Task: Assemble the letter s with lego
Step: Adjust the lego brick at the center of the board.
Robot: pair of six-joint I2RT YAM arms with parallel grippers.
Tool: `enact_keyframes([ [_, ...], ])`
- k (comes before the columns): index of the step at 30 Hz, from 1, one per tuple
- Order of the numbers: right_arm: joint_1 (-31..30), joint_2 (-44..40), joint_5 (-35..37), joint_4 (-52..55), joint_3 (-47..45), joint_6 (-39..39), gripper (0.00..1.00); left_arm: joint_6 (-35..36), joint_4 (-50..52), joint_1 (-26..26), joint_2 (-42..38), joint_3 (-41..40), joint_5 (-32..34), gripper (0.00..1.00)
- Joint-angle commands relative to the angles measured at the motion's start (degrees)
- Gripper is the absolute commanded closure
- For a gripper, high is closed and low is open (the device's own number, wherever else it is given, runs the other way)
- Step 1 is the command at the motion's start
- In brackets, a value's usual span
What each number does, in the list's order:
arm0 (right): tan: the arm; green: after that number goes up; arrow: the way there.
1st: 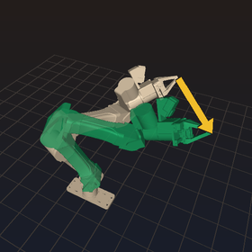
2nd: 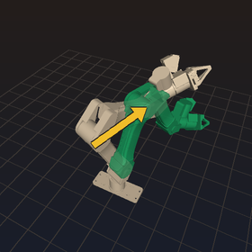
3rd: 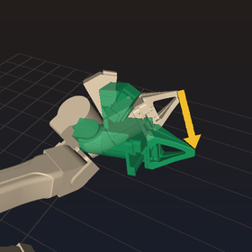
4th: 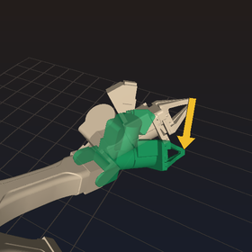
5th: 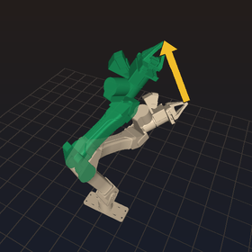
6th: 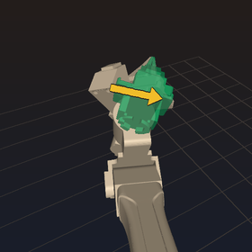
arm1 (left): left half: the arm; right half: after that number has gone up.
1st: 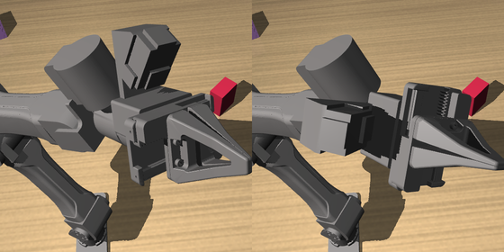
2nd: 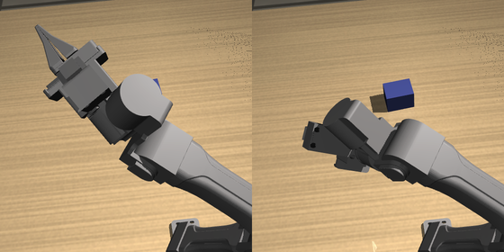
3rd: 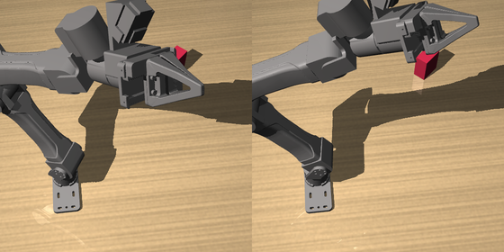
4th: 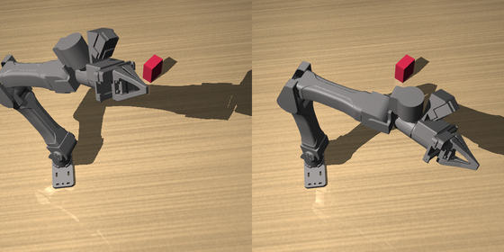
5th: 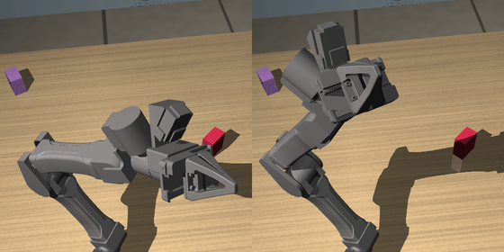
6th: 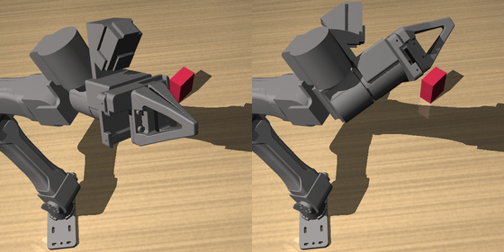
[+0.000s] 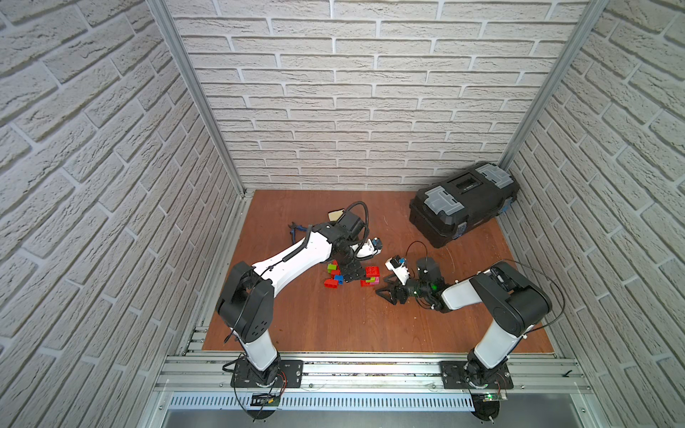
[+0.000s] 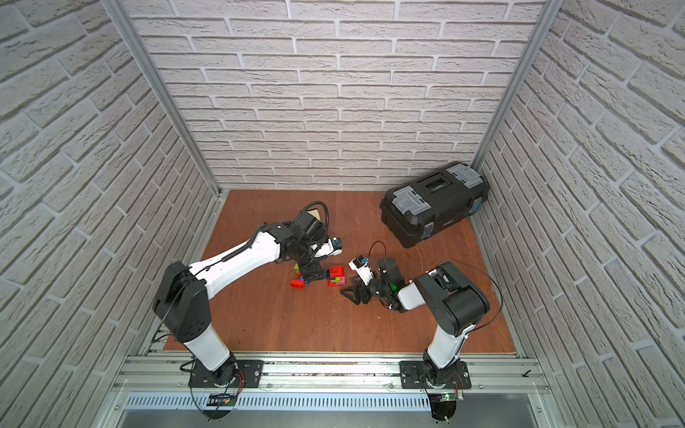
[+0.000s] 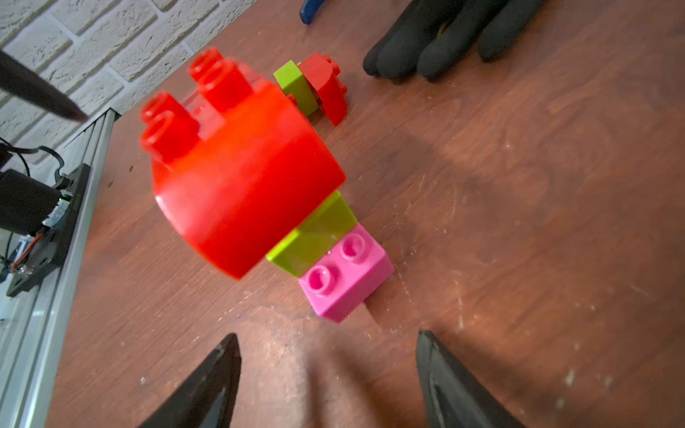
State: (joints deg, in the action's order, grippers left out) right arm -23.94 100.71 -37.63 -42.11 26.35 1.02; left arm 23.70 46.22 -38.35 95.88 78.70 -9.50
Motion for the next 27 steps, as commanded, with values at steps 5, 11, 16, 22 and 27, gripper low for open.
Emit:
enact_keyframes([
  [5, -0.93, 4.41, -1.36, -6.26, 4.33, -5.31, 0.24, -1.89, -0.69, 3.82, -6.78, -2.39, -4.65, 0.06],
  [11, -1.0, 7.79, -4.44, -9.33, 6.26, -5.71, 0.31, -1.91, -0.42, 4.95, -8.24, -3.48, -4.79, 0.04],
  [16, -1.32, 8.44, -5.88, -8.57, 7.37, -7.1, 0.43, -1.97, -0.93, 5.29, -8.87, -4.43, -4.96, 0.02],
  [22, -1.7, 7.85, -5.89, -7.84, 7.24, -7.87, 0.52, -2.03, -0.84, 5.43, -8.69, -4.6, -5.09, 0.02],
  [27, -1.83, 7.73, -6.05, -8.4, 6.97, -7.77, 0.57, -2.02, -0.82, 5.44, -8.53, -4.59, -5.27, 0.02],
])
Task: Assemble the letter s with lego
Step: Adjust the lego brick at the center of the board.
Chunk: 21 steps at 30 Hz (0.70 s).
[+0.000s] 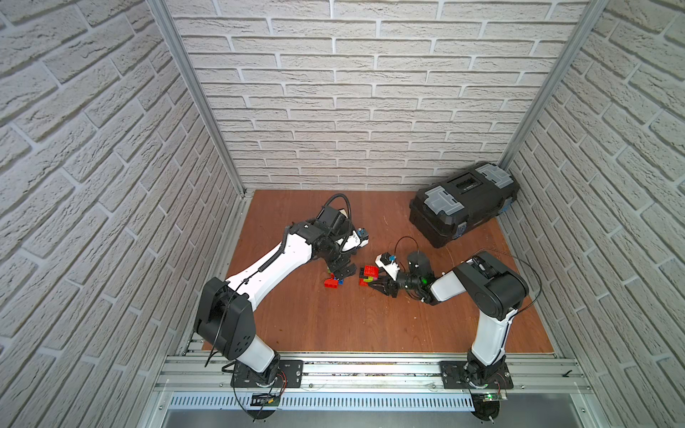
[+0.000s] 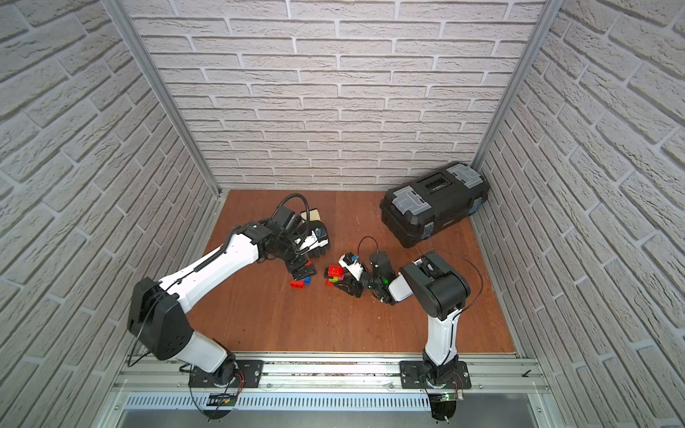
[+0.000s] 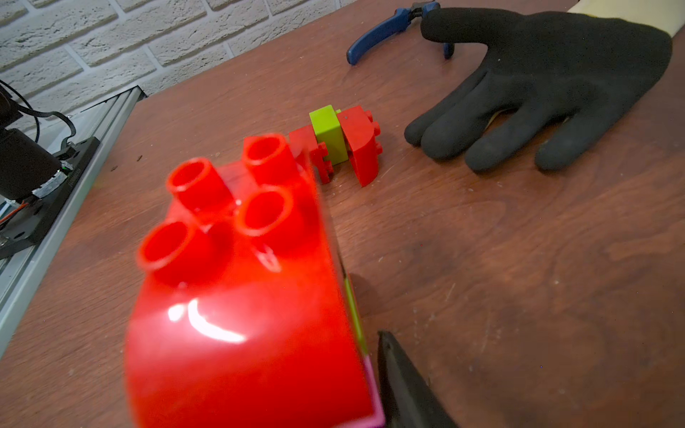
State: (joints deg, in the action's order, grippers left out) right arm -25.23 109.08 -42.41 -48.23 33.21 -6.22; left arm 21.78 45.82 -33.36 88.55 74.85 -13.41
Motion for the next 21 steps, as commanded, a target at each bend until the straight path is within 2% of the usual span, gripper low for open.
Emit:
enact_keyframes([
  [1, -0.57, -0.77, -1.13, -2.57, 0.01, -0.33, 0.58, -0.18, -0.34, 0.49, -1.21, -0.71, -1.36, 0.02],
  [10, -0.54, -4.79, -1.62, -2.37, -1.29, 1.83, 0.63, -0.52, -0.44, 0.7, -2.05, -0.48, -1.78, 0.02],
  [15, -0.52, -8.92, -2.65, 0.19, -2.05, 11.2, 0.63, -0.94, -0.58, 1.16, -2.89, -0.3, -2.57, 0.02],
  [21, -1.09, -14.24, -3.52, 13.74, -1.22, 23.24, 0.67, -1.39, -1.13, 1.96, -3.39, -0.54, -3.93, 0.02],
])
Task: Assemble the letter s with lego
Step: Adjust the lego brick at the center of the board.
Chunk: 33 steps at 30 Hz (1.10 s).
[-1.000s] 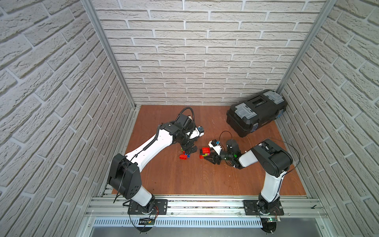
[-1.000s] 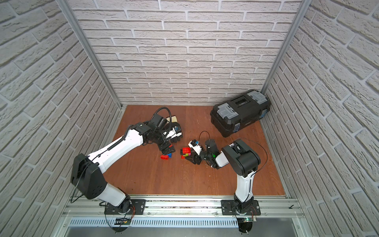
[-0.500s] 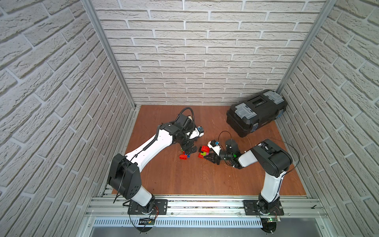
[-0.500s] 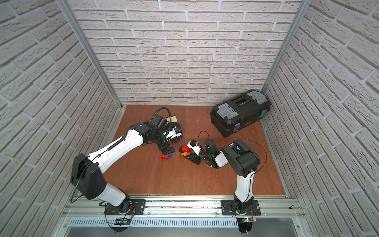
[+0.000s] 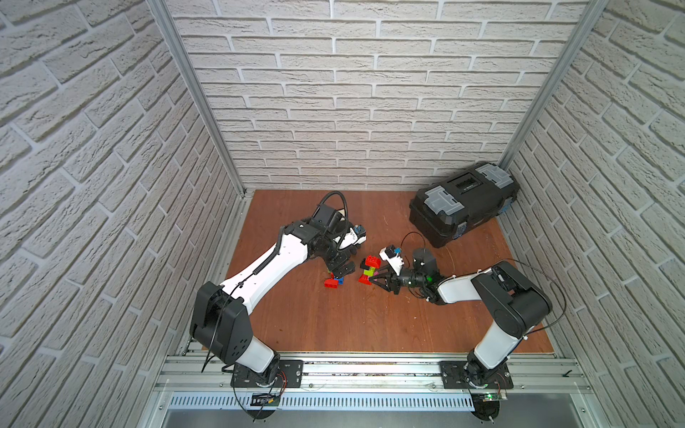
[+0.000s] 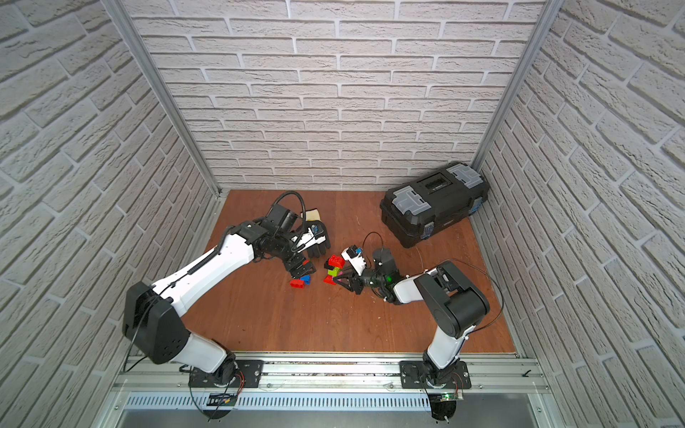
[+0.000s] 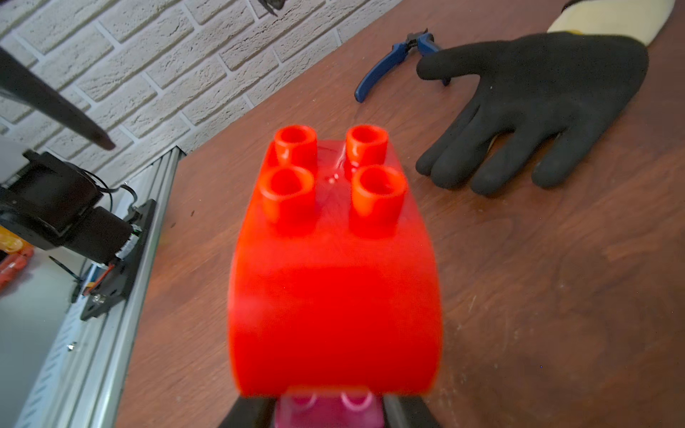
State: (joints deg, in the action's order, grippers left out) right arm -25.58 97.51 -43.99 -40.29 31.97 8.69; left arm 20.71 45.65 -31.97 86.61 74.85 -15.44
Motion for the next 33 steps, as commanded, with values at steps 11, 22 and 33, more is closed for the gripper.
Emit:
enact_keyframes([
  [11, 0.94, 0.19, -7.72, 17.56, 5.24, 22.97, 0.67, -1.65, -2.33, 0.85, -1.07, -1.38, -2.82, 0.02],
  [22, 2.94, 7.24, -12.84, 14.89, 9.63, 32.58, 0.69, -2.14, -3.17, 1.64, -1.21, -1.99, -3.86, 0.02],
  [33, 4.7, 12.1, -16.21, 16.86, 13.57, 34.3, 0.68, -2.14, -3.09, 1.91, -0.74, -2.18, -4.06, 0.02],
])
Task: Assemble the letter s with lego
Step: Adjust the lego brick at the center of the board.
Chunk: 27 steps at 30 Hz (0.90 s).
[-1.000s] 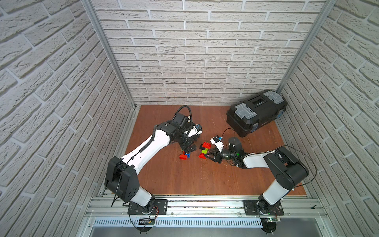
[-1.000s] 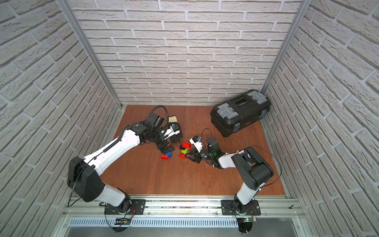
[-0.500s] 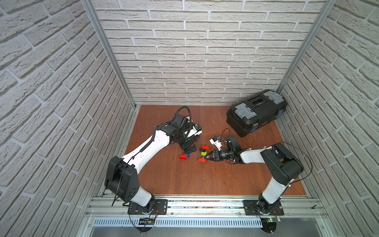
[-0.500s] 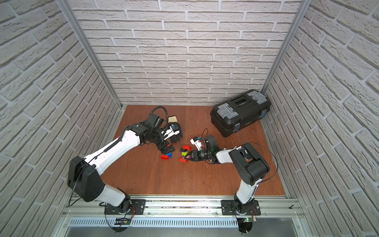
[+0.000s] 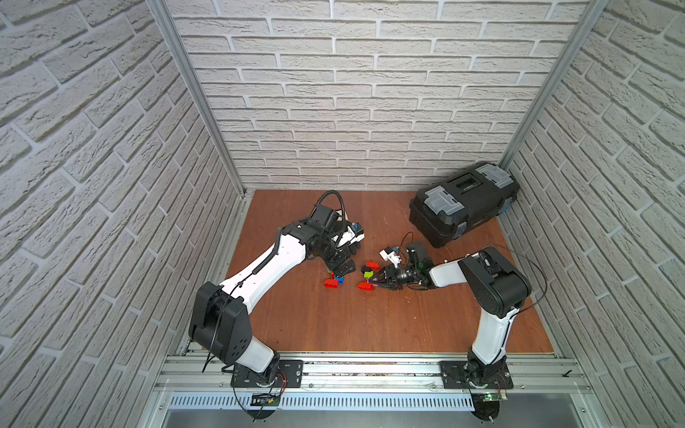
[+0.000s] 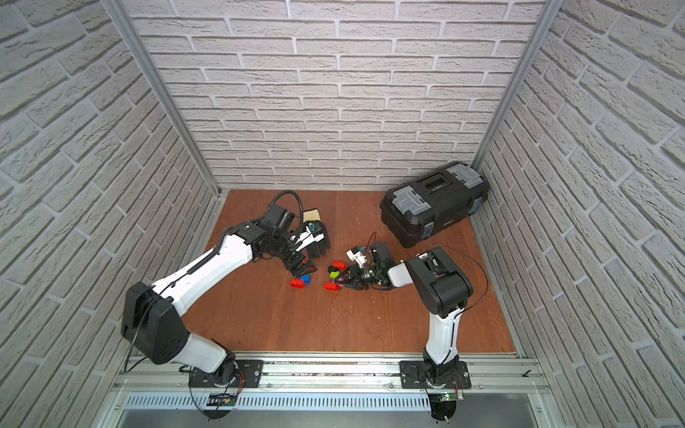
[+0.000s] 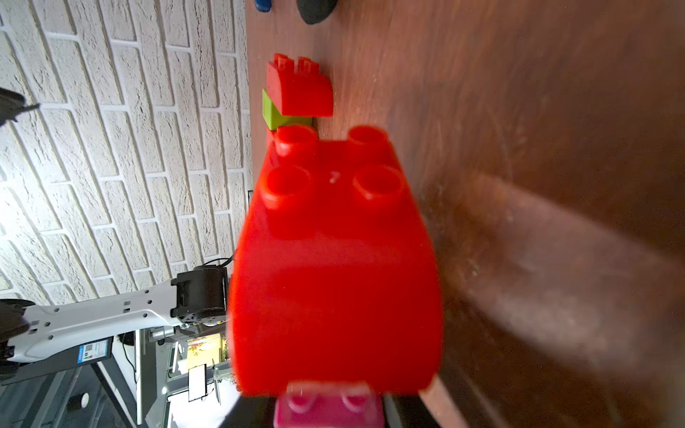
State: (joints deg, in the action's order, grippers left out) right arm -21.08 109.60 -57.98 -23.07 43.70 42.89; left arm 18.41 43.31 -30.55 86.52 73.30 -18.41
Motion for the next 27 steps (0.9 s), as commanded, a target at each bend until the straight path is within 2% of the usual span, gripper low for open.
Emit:
enact_keyframes([
  [1, 0.25, 0.23, -2.23, 0.39, 2.28, -0.24, 0.67, 0.15, -0.74, 0.49, -0.65, -0.68, -1.1, 0.02],
  [8, 0.24, 0.92, -1.47, 3.5, 3.4, -1.15, 0.61, 0.13, -0.35, 0.46, -0.33, -0.48, -1.19, 0.02],
  [18, 0.17, 0.65, -0.15, 3.66, 3.06, -0.57, 0.58, 0.2, 0.28, 0.44, 0.36, -0.05, -1.34, 0.02],
  [27, -1.06, -4.75, 6.63, 14.38, 2.4, -7.78, 0.48, 0.14, 0.28, 0.57, 0.56, 0.14, -1.09, 0.02],
])
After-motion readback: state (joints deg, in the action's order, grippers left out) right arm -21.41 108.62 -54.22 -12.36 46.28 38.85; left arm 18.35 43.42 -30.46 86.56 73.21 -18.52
